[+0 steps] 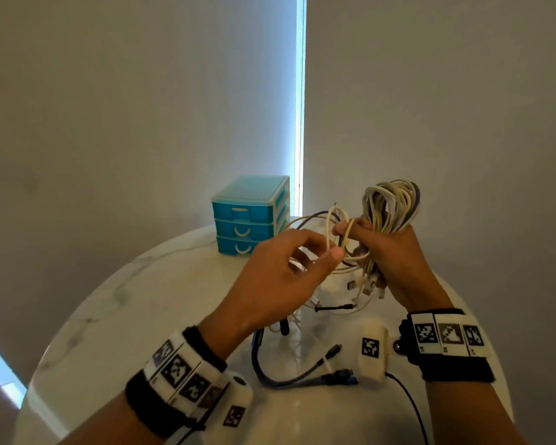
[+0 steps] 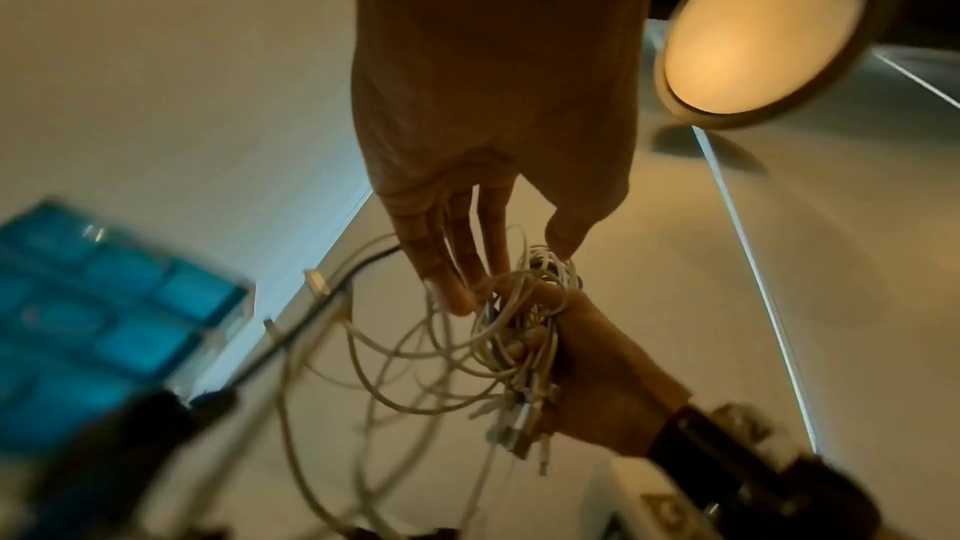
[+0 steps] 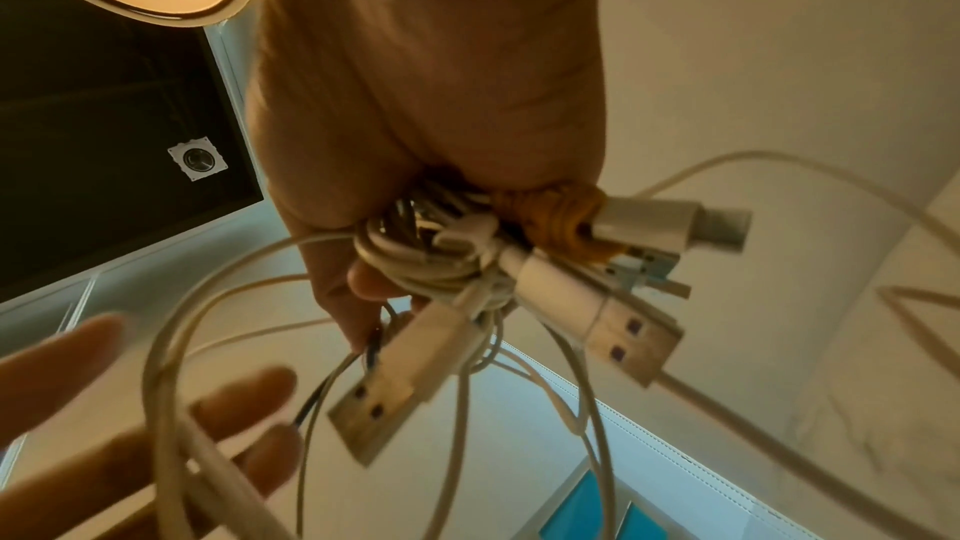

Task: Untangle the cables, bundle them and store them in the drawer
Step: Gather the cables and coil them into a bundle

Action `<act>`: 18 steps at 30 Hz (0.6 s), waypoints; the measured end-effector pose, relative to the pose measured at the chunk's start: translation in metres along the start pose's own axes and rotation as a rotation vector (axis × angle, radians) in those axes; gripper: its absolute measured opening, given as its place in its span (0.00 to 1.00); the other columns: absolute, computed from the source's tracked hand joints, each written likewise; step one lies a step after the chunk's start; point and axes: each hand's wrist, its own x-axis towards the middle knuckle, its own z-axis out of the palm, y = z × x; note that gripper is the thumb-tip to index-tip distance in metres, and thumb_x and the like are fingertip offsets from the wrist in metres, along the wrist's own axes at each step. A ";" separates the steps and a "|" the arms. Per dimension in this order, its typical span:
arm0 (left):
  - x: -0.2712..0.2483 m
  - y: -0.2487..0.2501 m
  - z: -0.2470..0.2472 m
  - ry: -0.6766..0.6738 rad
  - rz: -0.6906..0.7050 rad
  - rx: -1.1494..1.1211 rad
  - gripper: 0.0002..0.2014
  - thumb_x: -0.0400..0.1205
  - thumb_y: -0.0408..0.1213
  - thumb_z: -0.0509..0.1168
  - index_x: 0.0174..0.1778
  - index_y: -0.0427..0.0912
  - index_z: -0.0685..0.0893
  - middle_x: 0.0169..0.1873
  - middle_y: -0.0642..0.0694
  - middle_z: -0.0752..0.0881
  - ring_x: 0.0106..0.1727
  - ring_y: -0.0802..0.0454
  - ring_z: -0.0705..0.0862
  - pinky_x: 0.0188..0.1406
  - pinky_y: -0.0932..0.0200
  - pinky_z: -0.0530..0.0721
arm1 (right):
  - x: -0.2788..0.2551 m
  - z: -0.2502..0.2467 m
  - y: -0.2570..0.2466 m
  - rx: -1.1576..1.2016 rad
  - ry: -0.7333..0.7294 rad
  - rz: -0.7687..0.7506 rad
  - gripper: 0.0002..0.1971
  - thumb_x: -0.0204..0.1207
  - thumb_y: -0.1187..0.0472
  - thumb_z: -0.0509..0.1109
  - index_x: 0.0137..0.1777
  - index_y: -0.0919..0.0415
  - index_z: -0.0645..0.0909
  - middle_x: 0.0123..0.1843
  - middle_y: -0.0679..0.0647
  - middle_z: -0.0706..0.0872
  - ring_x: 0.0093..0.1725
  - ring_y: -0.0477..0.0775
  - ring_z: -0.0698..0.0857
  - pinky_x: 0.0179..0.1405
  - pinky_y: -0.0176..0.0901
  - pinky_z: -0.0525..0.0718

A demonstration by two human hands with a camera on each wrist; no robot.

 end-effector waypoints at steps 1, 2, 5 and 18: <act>0.004 0.000 0.002 -0.007 -0.020 -0.039 0.13 0.84 0.64 0.69 0.55 0.62 0.90 0.50 0.68 0.89 0.54 0.71 0.86 0.50 0.67 0.88 | 0.000 0.001 0.001 -0.013 0.010 0.002 0.07 0.80 0.58 0.82 0.47 0.63 0.92 0.27 0.49 0.86 0.27 0.51 0.81 0.25 0.38 0.82; 0.006 -0.001 0.003 -0.013 -0.053 -0.111 0.11 0.85 0.61 0.70 0.51 0.61 0.92 0.49 0.68 0.89 0.53 0.71 0.86 0.55 0.61 0.88 | 0.001 0.001 0.002 -0.023 0.019 0.010 0.08 0.80 0.58 0.82 0.46 0.63 0.92 0.27 0.51 0.85 0.26 0.52 0.80 0.24 0.39 0.81; 0.016 -0.007 -0.011 0.085 -0.141 -0.409 0.12 0.88 0.45 0.71 0.39 0.55 0.95 0.51 0.62 0.92 0.57 0.70 0.85 0.63 0.54 0.84 | 0.004 0.002 0.008 -0.073 0.047 0.020 0.12 0.78 0.58 0.84 0.45 0.69 0.90 0.25 0.52 0.82 0.23 0.48 0.77 0.21 0.38 0.76; 0.043 -0.043 -0.074 -0.247 -0.218 -0.169 0.25 0.90 0.58 0.63 0.38 0.41 0.83 0.23 0.57 0.76 0.23 0.59 0.70 0.26 0.64 0.71 | 0.007 -0.001 0.018 -0.544 0.097 -0.232 0.11 0.78 0.53 0.81 0.37 0.47 0.83 0.30 0.46 0.88 0.35 0.44 0.88 0.34 0.43 0.84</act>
